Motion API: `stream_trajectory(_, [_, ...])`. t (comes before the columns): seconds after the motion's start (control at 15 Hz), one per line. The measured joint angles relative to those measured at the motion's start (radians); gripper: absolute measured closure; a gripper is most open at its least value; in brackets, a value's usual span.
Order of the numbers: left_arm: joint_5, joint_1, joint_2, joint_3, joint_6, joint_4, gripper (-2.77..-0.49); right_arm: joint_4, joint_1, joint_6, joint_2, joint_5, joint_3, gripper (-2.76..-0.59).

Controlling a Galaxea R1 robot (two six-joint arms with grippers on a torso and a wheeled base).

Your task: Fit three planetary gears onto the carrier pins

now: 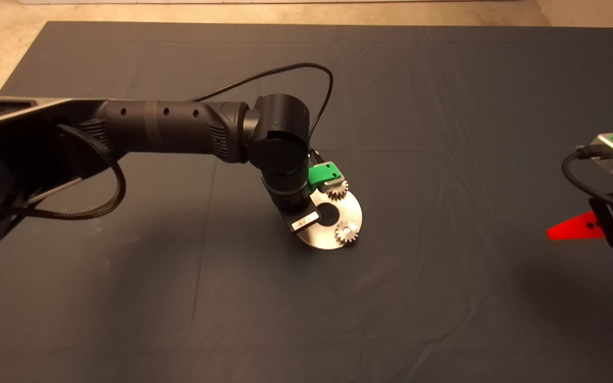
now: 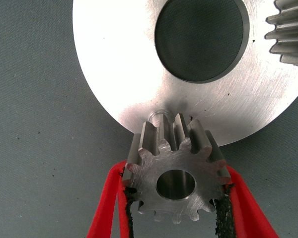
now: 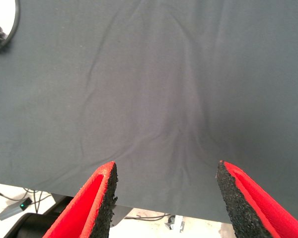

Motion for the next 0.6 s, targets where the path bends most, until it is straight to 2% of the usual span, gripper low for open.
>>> stream_trajectory(0.33, [-0.019,-0.003,0.000,-0.013,0.000,-0.007,-0.69,0.000,0.000,0.000,0.000,0.002,0.000,-1.47])
stream_trajectory(0.6, [-0.020,-0.002,0.003,-0.016,0.000,-0.006,-0.69,0.000,0.000,0.000,0.000,0.002,0.000,-1.47])
